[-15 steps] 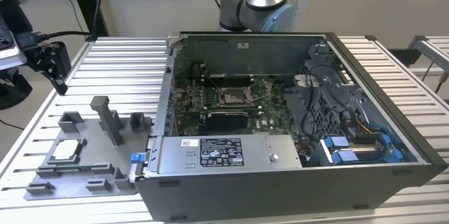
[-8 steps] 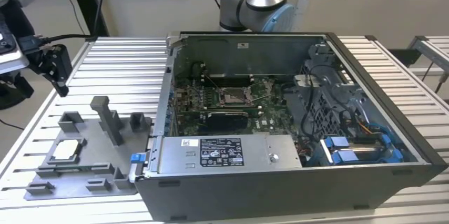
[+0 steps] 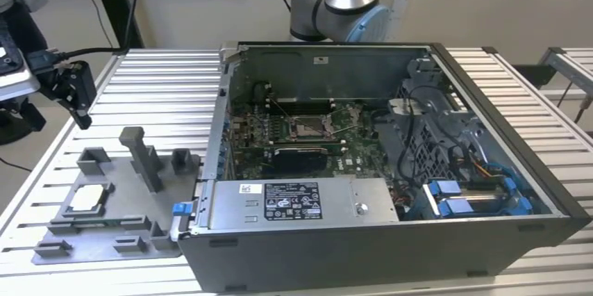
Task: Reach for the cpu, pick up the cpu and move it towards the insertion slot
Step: 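Pick up the cpu and move it towards the insertion slot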
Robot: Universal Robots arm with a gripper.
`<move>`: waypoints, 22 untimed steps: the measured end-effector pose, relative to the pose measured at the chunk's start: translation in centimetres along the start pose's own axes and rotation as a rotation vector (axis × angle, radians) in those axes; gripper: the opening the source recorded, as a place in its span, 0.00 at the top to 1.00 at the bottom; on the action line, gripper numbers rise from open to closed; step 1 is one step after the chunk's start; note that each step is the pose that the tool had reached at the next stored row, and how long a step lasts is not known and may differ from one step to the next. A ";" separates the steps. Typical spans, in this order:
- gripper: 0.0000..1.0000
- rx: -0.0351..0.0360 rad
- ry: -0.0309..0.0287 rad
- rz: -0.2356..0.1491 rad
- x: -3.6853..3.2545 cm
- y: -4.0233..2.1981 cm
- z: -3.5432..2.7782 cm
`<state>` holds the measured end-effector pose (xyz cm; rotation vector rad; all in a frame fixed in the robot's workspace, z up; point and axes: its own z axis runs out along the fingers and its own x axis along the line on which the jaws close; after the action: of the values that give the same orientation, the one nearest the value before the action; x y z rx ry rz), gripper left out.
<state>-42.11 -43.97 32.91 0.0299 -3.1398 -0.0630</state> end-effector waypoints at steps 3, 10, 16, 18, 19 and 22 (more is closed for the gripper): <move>0.00 0.0001 0.0000 0.000 0.00 0.00 0.00; 0.00 -0.0014 -0.0003 0.000 0.00 -0.03 0.29; 0.00 -0.0014 -0.0005 0.000 0.00 -0.22 1.14; 0.00 -0.0014 -0.0015 0.000 0.01 -0.26 1.35; 0.00 -0.0014 -0.0017 0.000 0.01 -0.31 1.43; 0.00 -0.0013 -0.0020 0.000 0.02 -0.39 1.58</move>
<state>-42.12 -44.29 31.32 0.0300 -3.1418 -0.0652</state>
